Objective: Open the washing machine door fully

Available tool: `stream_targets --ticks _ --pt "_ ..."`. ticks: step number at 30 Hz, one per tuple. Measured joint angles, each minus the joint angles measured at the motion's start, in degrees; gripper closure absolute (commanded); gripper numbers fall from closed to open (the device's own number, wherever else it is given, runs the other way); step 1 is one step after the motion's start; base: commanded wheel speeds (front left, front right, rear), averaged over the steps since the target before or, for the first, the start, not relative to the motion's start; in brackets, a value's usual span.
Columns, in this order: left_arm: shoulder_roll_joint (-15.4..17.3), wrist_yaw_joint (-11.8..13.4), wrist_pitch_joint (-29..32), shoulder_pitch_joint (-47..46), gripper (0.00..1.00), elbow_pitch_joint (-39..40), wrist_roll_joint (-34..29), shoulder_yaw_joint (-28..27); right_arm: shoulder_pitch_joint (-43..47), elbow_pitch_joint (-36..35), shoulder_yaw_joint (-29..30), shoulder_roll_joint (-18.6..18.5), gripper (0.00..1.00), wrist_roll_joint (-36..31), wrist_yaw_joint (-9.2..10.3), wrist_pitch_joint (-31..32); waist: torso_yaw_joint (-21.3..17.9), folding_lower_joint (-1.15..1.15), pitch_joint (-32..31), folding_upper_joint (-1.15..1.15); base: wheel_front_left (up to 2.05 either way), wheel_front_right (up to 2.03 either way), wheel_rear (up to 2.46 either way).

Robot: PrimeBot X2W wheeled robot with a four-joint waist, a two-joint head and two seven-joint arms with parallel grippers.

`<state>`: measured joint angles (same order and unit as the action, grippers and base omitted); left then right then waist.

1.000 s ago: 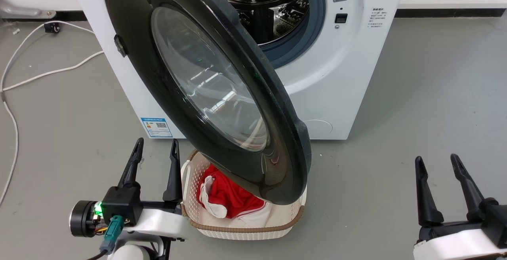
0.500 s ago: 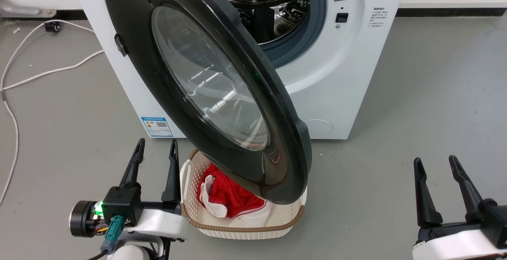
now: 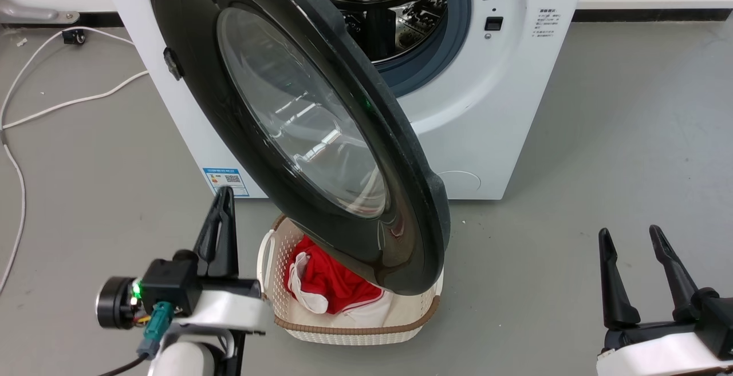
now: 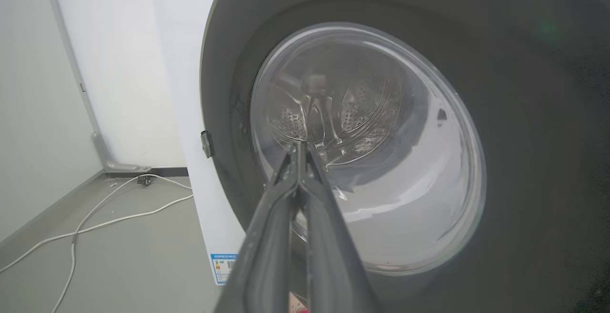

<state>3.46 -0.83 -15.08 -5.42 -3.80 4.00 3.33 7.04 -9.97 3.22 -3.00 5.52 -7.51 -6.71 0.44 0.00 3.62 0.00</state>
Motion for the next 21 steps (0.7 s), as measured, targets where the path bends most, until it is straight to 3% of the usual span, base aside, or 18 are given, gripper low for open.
stream_targets --ticks 14,21 --pt "1.07 1.11 1.01 -8.23 1.0 12.65 -0.87 -0.23 -0.03 0.29 0.45 0.01 0.0 0.09 0.0 -0.35 0.14 0.0 -0.2 0.0 0.0 0.0 0.0" --pt "0.68 0.79 3.43 -15.13 1.0 19.65 -0.88 3.19 -0.02 0.18 1.01 0.02 0.0 0.59 0.0 -0.36 0.19 0.0 0.0 0.0 0.0 0.0 0.0"
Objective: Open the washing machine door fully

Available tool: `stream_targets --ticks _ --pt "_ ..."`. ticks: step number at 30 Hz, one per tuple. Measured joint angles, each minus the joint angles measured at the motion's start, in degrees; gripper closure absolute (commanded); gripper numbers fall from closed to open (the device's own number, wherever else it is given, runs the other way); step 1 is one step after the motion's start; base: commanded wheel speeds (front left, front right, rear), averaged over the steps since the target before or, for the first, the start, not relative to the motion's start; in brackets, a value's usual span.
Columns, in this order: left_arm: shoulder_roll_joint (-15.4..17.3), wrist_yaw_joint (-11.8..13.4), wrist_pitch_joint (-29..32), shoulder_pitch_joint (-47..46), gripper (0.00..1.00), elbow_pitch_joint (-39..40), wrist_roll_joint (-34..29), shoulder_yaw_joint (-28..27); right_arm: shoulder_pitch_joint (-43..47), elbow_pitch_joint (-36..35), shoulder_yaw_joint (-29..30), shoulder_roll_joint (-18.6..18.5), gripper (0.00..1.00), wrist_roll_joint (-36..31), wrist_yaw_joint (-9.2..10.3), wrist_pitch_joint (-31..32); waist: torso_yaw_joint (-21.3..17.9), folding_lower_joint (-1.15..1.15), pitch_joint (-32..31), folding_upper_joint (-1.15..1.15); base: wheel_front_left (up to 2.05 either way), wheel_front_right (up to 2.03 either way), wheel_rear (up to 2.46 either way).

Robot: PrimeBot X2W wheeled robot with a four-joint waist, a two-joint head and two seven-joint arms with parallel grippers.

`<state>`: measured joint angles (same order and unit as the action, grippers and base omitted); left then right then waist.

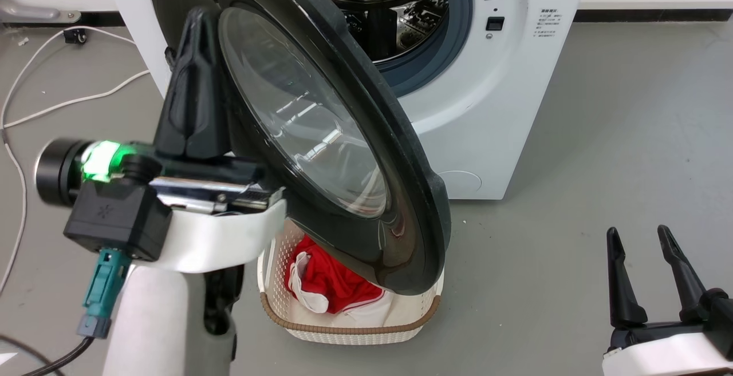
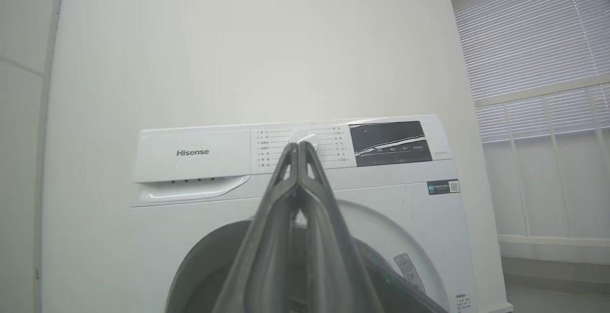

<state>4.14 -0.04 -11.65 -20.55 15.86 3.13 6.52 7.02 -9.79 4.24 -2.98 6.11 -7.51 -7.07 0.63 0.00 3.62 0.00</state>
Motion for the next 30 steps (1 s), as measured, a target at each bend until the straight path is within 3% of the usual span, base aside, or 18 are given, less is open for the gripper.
stream_targets --ticks 7,15,22,30 --pt "-0.88 -0.96 1.93 -6.33 1.0 2.85 1.75 7.76 -0.01 -0.05 0.14 0.0 0.0 0.33 0.0 0.02 -0.37 0.0 0.37 0.0 0.0 0.0 0.0" --pt "-1.21 -1.99 4.05 -9.73 1.0 1.38 7.15 22.2 0.0 -0.03 0.22 0.02 0.0 0.56 0.0 0.05 -1.01 0.0 0.61 0.0 0.0 0.0 0.0" --pt "-1.27 -1.91 8.39 -8.67 1.0 -1.44 11.48 34.75 0.08 -0.16 0.46 0.02 0.0 0.99 0.01 0.31 -1.02 0.0 0.82 0.0 0.0 0.0 0.0" --pt "-0.75 -1.96 12.26 -2.46 1.0 -8.13 13.36 41.32 0.08 0.2 0.12 0.03 0.0 1.41 0.0 0.34 -0.52 0.0 1.35 0.0 0.0 0.0 0.0"
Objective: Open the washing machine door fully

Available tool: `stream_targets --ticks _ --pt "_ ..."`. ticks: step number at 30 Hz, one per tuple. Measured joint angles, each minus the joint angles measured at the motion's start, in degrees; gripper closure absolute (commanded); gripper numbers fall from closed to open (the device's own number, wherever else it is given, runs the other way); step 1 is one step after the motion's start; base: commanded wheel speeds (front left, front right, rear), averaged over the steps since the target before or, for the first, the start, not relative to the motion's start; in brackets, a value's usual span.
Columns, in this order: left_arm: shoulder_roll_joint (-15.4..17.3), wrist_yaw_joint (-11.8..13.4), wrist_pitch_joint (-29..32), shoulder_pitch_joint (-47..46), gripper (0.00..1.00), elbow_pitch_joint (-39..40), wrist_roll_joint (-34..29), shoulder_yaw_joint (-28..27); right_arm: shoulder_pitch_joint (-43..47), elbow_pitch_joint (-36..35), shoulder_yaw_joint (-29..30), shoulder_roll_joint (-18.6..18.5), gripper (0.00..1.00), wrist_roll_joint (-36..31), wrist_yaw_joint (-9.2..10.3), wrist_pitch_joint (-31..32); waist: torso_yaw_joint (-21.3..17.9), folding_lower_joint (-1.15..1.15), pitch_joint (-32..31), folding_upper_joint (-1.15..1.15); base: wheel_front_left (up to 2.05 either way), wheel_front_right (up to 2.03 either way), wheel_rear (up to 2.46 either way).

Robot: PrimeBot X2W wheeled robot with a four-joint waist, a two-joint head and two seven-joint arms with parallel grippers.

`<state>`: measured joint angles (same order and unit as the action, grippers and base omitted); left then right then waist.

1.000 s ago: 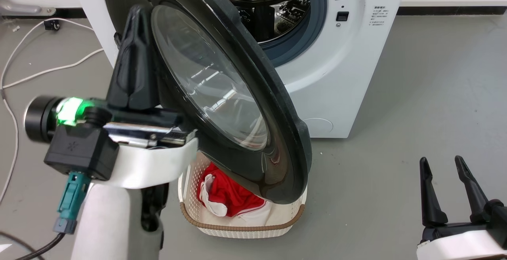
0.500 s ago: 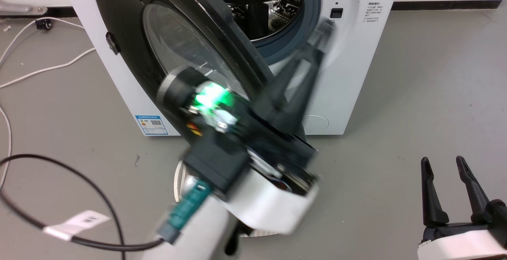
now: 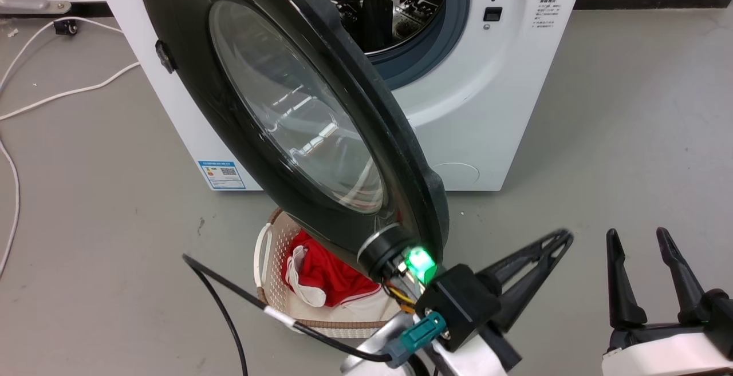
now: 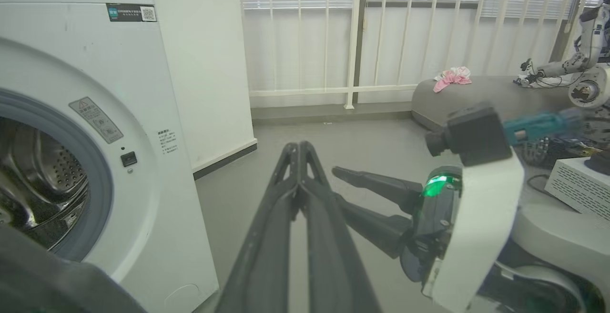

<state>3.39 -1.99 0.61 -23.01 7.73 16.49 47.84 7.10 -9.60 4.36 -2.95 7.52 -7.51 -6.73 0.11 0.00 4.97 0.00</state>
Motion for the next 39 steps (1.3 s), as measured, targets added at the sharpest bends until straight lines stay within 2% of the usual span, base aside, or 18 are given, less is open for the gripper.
stream_targets --ticks 9,21,32,39 --pt "0.38 2.01 -2.6 2.48 1.0 -9.36 0.93 -0.42 -0.35 0.83 -0.81 0.0 0.0 0.09 0.0 -0.05 -0.14 0.0 0.92 0.0 0.0 0.0 0.0" --pt "-0.44 5.17 -8.42 -3.91 1.0 -18.89 4.52 -2.19 -1.52 1.92 -1.74 0.0 0.0 0.2 0.0 -0.13 -1.59 0.0 2.26 0.0 0.0 0.0 0.0" --pt "-0.49 9.93 -11.62 -8.14 1.0 -24.48 10.47 0.27 -2.33 3.18 -2.46 0.0 0.0 0.78 0.0 -0.27 -2.52 0.0 2.69 0.0 0.0 0.0 0.0" --pt "-1.12 12.49 -13.34 -8.82 1.0 -27.11 11.6 0.78 -2.36 3.93 -2.53 0.0 0.0 1.09 0.0 -0.37 -2.37 0.0 2.58 0.0 0.0 0.0 0.0"
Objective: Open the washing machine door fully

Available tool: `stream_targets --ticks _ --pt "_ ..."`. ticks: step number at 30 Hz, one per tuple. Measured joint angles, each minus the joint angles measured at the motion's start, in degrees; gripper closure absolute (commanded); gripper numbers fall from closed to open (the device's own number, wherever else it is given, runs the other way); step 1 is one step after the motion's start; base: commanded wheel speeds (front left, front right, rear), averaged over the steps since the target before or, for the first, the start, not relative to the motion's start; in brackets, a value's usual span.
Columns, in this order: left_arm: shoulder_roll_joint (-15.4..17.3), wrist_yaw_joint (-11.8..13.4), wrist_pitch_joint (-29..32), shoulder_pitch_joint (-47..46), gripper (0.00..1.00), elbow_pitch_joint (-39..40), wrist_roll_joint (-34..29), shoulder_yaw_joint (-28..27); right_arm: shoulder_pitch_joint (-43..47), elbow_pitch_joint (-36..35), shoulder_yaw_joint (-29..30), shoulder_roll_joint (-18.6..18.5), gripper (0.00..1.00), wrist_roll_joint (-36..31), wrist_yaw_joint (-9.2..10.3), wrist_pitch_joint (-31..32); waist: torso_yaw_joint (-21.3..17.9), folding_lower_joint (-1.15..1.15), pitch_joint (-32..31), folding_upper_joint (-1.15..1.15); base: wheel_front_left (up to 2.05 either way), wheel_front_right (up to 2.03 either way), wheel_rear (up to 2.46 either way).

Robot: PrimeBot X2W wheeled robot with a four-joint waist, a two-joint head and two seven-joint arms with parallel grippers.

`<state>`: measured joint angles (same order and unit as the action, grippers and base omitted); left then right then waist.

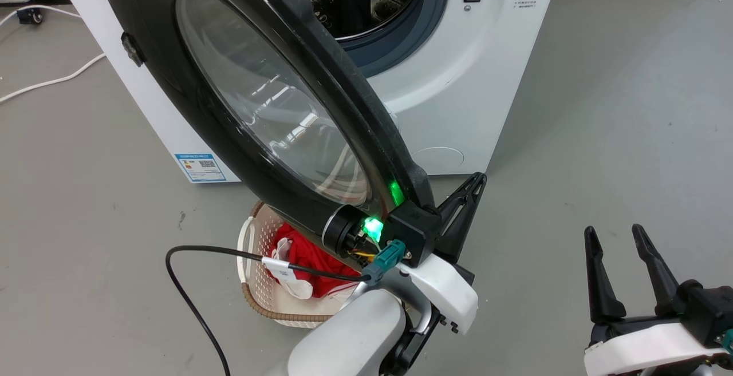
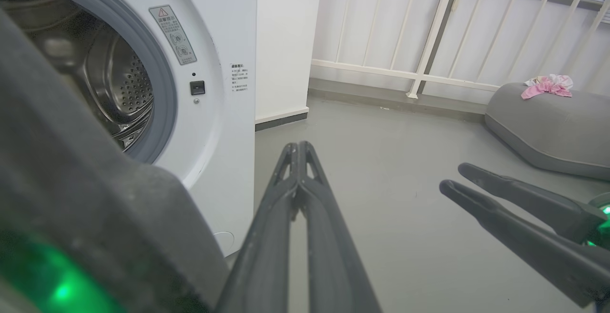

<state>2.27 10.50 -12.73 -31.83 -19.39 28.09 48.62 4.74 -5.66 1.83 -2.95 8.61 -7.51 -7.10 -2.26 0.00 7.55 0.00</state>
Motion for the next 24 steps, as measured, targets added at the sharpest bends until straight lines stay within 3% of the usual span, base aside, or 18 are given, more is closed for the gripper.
stream_targets --ticks 9,17,24 --pt "1.01 2.05 -1.42 2.9 1.0 1.78 0.13 -0.82 -0.04 0.71 -0.18 0.01 0.0 0.27 0.0 -0.32 0.27 0.0 -0.5 0.0 0.0 0.0 0.0" --pt "5.56 5.14 -2.12 9.43 1.0 9.32 -0.65 -2.12 0.04 1.44 0.09 0.0 0.0 0.51 0.0 -0.44 0.76 0.01 -1.25 0.0 0.0 0.0 0.0" --pt "10.48 9.38 -2.01 15.77 1.0 17.28 -1.69 -2.81 0.26 1.6 0.14 0.0 0.0 0.53 0.0 -0.42 1.38 0.01 -2.06 0.0 0.0 0.0 0.0"
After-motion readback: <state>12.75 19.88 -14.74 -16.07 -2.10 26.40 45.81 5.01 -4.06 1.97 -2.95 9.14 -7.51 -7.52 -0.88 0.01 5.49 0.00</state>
